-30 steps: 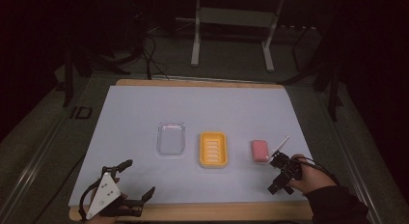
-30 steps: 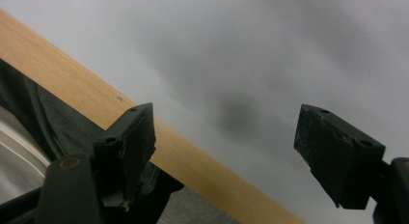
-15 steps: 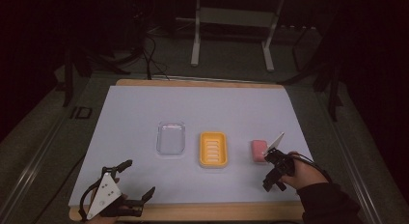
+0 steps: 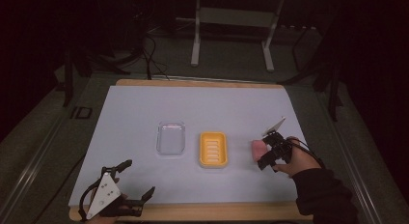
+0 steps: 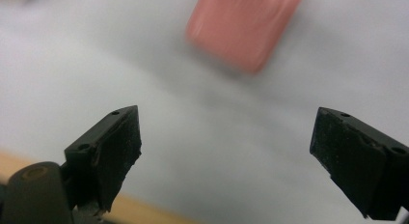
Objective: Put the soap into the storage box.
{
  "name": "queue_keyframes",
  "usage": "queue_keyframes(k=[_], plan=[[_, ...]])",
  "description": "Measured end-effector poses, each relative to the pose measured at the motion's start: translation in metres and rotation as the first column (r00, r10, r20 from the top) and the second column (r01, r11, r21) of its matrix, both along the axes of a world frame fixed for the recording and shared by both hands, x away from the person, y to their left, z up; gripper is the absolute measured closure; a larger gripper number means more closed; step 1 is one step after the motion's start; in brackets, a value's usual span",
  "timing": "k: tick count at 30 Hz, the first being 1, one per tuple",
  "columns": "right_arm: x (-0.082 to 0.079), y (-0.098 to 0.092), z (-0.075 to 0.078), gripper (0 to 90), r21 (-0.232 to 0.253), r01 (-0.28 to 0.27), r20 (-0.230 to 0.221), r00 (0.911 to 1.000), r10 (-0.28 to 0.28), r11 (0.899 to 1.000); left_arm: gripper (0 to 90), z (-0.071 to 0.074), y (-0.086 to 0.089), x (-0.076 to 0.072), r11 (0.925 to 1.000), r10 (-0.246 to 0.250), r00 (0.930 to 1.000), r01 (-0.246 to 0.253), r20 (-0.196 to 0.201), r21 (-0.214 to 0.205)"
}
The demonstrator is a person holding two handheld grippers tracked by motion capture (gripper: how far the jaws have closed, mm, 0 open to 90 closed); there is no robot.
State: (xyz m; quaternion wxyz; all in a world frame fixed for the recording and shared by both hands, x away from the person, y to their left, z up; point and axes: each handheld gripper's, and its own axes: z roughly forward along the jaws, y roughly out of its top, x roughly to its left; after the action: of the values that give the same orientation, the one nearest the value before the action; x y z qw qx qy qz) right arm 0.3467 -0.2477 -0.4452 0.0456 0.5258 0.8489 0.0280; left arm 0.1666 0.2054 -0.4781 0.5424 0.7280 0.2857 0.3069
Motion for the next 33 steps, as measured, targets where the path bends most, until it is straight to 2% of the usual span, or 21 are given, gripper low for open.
queue_keyframes(k=[4,5,6,7,14,16,17,22,26,27,28,33], plan=[[0.007,0.005,0.003,10.6,0.002,0.017,0.006,0.9998,-0.017,1.0,0.3,0.0,0.0,0.0,1.0,-0.001,1.0,0.001,0.0,-0.002],[0.014,0.009,0.006,11.8,0.019,0.06,0.009,0.9981,-0.061,0.998,0.3,0.0,0.0,0.0,1.0,-0.002,1.0,0.002,0.0,-0.004],[0.014,0.009,0.006,11.8,0.019,0.06,0.009,0.9981,-0.061,0.998,0.3,0.0,0.0,0.0,1.0,-0.002,1.0,0.002,-0.001,-0.006],[0.02,0.011,0.008,13.6,0.04,0.103,0.011,0.9945,-0.104,0.994,0.3,0.0,0.0,0.0,1.0,-0.003,1.0,0.003,0.0,-0.006],[0.033,0.016,0.003,16.2,0.036,0.178,0.002,0.984,-0.178,0.983,0.3,0.0,0.0,0.0,1.0,-0.004,1.0,0.004,0.0,-0.008],[0.037,0.015,0.001,17.1,0.039,0.21,0.009,0.9775,-0.211,0.977,0.3,0.0,0.0,0.0,1.0,-0.003,1.0,0.003,0.0,-0.009],[0.041,0.015,-0.001,18.0,0.034,0.244,0.02,0.9693,-0.245,0.969,0.3,0.0,0.0,0.0,1.0,-0.004,1.0,0.004,-0.001,-0.008],[0.05,0.017,-0.011,20.3,0.042,0.295,0.014,0.9551,-0.296,0.955,0.3,0.0,0.0,-0.001,0.9999,-0.004,1.0,0.004,0.0,-0.011],[0.054,0.016,-0.018,20.9,0.027,0.319,0.01,0.9475,-0.32,0.947,0.3,0.0,0.0,-0.001,0.9999,-0.006,1.0,0.006,0.0,-0.011],[0.056,0.015,-0.019,21.1,0.022,0.33,0.027,0.9434,-0.33,0.944,0.3,0.0,0.0,-0.001,0.9999,-0.007,1.0,0.007,0.0,-0.011],[0.057,0.016,-0.023,21.3,0.029,0.34,0.011,0.9402,-0.34,0.94,0.3,0.0,0.0,-0.001,0.9999,-0.008,1.0,0.008,0.0,-0.011],[0.06,0.017,-0.03,22.7,0.033,0.354,0.002,0.935,-0.355,0.935,0.3,0.0,0.0,-0.001,0.9999,-0.007,1.0,0.007,0.0,-0.012]])
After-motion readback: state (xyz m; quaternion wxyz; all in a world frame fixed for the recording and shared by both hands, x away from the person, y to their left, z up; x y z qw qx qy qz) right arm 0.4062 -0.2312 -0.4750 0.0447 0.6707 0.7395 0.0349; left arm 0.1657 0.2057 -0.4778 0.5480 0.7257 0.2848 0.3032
